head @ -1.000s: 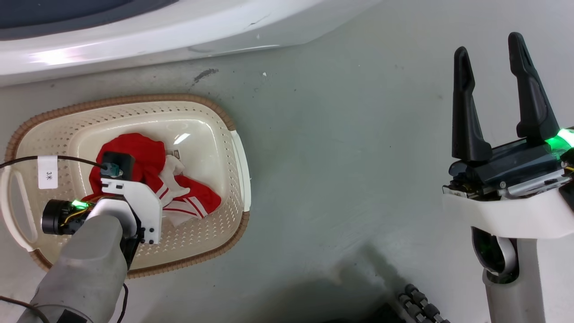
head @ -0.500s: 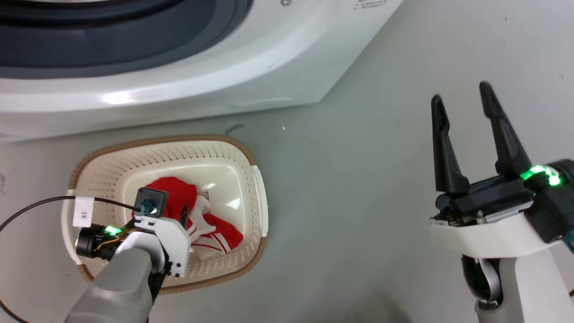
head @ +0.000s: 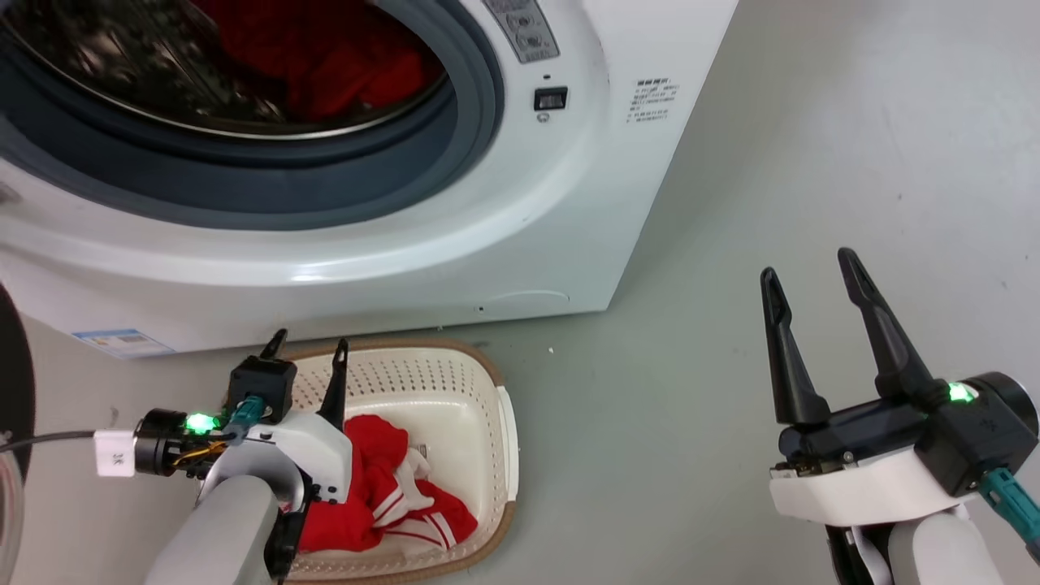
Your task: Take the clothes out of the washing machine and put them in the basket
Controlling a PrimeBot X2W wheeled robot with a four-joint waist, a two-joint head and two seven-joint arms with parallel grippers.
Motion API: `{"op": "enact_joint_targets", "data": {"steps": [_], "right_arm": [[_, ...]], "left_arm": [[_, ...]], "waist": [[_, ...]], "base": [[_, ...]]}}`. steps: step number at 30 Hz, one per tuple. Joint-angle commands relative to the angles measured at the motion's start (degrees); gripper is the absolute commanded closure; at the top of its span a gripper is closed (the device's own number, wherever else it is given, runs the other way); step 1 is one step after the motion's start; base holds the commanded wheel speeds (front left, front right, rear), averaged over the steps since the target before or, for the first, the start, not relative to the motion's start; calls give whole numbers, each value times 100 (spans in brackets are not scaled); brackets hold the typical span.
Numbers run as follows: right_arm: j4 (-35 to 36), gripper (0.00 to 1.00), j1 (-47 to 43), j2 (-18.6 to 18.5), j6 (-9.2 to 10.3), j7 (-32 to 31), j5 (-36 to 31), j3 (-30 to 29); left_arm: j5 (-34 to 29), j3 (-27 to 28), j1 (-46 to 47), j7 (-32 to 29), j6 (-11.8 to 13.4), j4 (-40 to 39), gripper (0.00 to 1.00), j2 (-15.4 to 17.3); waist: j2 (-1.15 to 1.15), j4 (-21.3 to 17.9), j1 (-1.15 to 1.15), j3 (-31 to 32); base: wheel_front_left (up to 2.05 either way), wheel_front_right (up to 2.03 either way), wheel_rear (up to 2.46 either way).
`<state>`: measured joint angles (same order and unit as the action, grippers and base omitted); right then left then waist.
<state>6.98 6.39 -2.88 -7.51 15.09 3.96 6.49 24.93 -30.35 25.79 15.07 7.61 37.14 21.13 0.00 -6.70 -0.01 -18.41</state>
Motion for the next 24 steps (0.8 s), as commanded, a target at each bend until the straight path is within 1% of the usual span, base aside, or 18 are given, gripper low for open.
{"op": "enact_joint_targets", "data": {"steps": [1,5,9,15,17,20,24], "right_arm": [[-22,0,-100,1,4,12,-33,-12],[-42,0,-224,2,4,12,-24,-1],[-46,0,-282,3,4,12,-21,35],[-15,0,-272,3,4,12,7,89],[1,0,-227,3,4,12,12,98],[44,0,-111,3,4,12,27,133],[110,0,92,2,4,11,16,177]], "left_arm": [[-94,119,-110,14,34,-169,0,-1],[-452,712,-450,14,103,-910,0,-15],[-695,1304,-622,14,126,-1501,0,-119],[-846,2046,-610,15,-61,-1980,0,-350],[-880,2256,-495,15,-162,-1975,0,-403],[-941,2421,-163,15,-343,-1755,0,-437],[-922,2530,564,15,-546,-1110,0,-403]], "waist": [[0,56,1,239],[0,26,1,463],[0,-23,1,605],[0,-136,1,616],[0,-179,1,559],[0,-263,1,399],[0,-394,1,39]], "base": [[0,0,0],[0,0,0],[0,0,0],[0,0,0],[0,0,0],[0,0,0],[0,0,0]]}}
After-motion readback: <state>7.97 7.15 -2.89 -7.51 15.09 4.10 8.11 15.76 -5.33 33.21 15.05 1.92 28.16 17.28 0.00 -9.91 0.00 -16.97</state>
